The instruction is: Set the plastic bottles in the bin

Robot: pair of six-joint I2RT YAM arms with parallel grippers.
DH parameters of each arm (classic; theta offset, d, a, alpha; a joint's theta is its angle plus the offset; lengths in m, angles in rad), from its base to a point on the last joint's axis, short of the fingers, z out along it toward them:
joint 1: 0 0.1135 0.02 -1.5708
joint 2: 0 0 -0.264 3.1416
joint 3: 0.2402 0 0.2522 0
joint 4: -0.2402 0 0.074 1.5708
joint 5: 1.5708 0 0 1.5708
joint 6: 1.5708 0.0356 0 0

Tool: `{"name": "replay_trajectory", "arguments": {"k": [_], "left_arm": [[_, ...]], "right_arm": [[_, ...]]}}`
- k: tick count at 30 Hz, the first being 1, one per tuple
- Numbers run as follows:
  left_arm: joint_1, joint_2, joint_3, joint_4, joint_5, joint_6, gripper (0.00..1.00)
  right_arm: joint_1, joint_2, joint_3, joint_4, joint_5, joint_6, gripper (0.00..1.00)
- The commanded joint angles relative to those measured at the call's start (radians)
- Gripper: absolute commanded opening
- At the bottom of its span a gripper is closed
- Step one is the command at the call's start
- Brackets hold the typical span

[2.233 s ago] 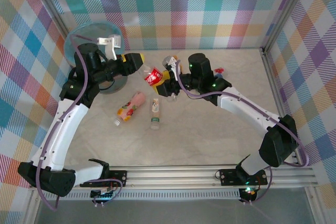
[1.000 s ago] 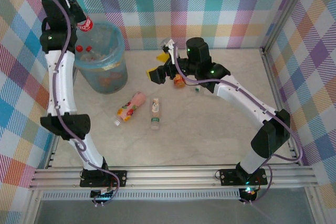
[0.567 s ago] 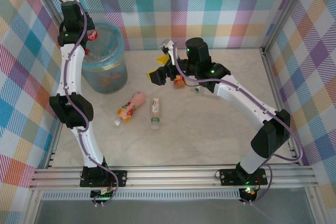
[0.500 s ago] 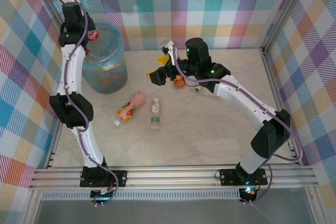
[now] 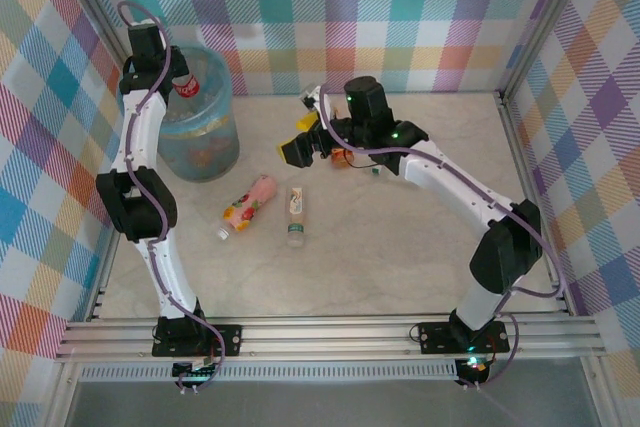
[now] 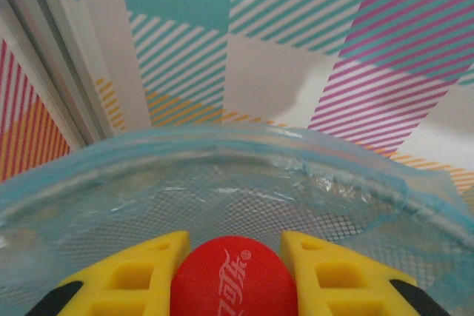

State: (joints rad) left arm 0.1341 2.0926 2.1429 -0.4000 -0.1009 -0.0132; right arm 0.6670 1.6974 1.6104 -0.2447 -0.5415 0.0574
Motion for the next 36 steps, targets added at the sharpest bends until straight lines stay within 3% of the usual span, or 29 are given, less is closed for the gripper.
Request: {"name": "replay_trajectory", "arguments": {"k": [1,14,16,21,24,31,36], "left_arm": [[0.019,0.041,-0.024,-0.121,0.018,0.030,0.00],[0.019,0.098,0.021,-0.172,0.051,0.055,0.10],[0.018,0.093,0.053,-0.194,0.056,0.058,0.19],[0.019,0.028,0.148,-0.239,0.049,0.049,0.58],[0.019,-0.036,0.172,-0.247,0.047,0.035,0.71],[0.019,-0.187,0.157,-0.260,0.084,0.003,0.74],[-0.030,-0.326,0.073,-0.239,0.145,-0.029,0.74]], "right_arm": [[0.003,0.016,0.039,-0.019,-0.038,0.031,1.00],[0.003,0.018,0.048,-0.043,-0.023,0.035,1.00],[0.003,0.016,0.051,-0.050,-0.021,0.036,1.00],[0.003,-0.002,0.080,-0.089,0.033,0.030,1.00],[0.001,-0.018,0.099,-0.119,0.098,0.016,1.00],[-0.041,-0.040,0.136,-0.200,0.198,0.008,0.99],[-0.157,-0.054,0.136,-0.270,0.301,0.062,1.00]]}}
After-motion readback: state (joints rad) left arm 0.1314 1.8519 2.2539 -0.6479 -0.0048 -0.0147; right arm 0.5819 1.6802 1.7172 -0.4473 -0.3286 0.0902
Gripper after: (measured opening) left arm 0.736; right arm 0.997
